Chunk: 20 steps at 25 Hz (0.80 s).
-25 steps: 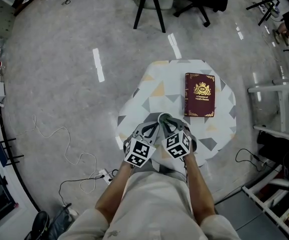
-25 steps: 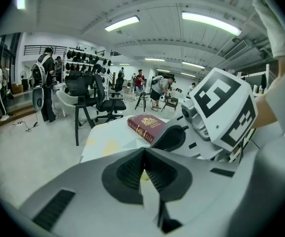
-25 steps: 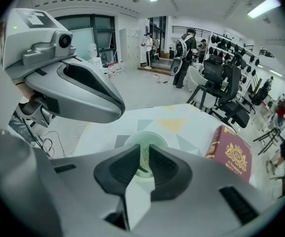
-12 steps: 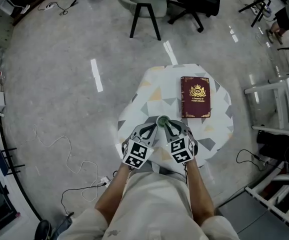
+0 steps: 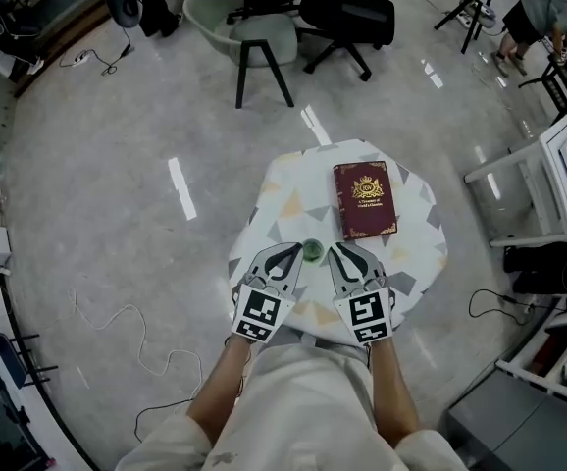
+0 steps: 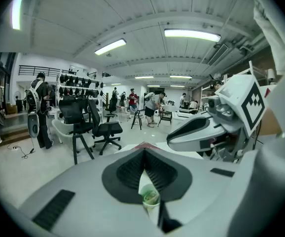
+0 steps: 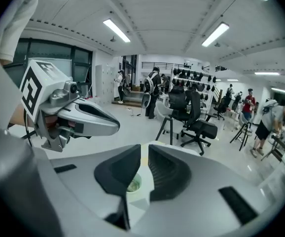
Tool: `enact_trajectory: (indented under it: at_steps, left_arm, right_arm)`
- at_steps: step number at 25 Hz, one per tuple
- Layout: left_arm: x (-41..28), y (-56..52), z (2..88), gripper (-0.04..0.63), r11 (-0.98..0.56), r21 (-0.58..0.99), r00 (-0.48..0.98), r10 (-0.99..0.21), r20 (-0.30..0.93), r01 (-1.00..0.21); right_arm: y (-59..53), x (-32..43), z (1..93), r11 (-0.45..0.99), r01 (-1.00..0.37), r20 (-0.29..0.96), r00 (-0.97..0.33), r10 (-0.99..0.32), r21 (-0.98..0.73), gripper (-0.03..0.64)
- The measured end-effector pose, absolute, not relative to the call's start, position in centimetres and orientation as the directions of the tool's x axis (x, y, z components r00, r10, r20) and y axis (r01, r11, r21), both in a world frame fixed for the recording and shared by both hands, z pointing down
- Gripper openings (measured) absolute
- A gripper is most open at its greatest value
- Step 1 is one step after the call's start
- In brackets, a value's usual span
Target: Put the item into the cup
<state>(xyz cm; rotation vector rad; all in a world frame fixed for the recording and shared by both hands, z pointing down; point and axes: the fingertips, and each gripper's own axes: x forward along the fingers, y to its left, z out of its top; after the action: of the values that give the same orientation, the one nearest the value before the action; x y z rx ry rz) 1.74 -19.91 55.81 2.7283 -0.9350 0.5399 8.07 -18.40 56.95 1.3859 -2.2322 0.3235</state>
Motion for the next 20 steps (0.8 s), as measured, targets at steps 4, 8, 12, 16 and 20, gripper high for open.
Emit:
enact_trajectory:
  at_steps: [4,8,12,16,20]
  left_arm:
    - [2.1,-20.3,52.9,0.011,-0.784,0.051,0.747,-0.567,0.347,-0.618]
    - [2.2,-20.4,50.1,0.012,-0.788,0.032,0.759,-0.58,0.297,-0.615]
    - [2.1,-19.9,48.3,0.011,-0.789,0.026,0.764,-0.586,0.27,-0.614]
    - [2.1,-19.6,47.6,0.011,-0.79,0.021,0.766,-0.588,0.258,-0.613]
    - [2.0,-19.7,47.3,0.011,-0.79,0.016,0.767,-0.59,0.251,-0.613]
  right_arm:
    - [-18.0,8.4,53.0,0.424,-0.903,0.416,-0.363,-0.834,0.063,0.046]
    - [-17.7,8.9,49.6,0.382,-0.922,0.336,-0.343,-0.877,0.056,0.021]
    - [-17.3,9.5,48.9,0.341,-0.939,0.325,-0.31,-0.893,0.041,0.021]
    - [-17.0,9.8,48.5,0.329,-0.944,0.313,-0.301,-0.901,0.039,0.021]
    - [-17.0,9.8,48.0,0.324,-0.945,0.3,-0.298,-0.906,0.042,0.021]
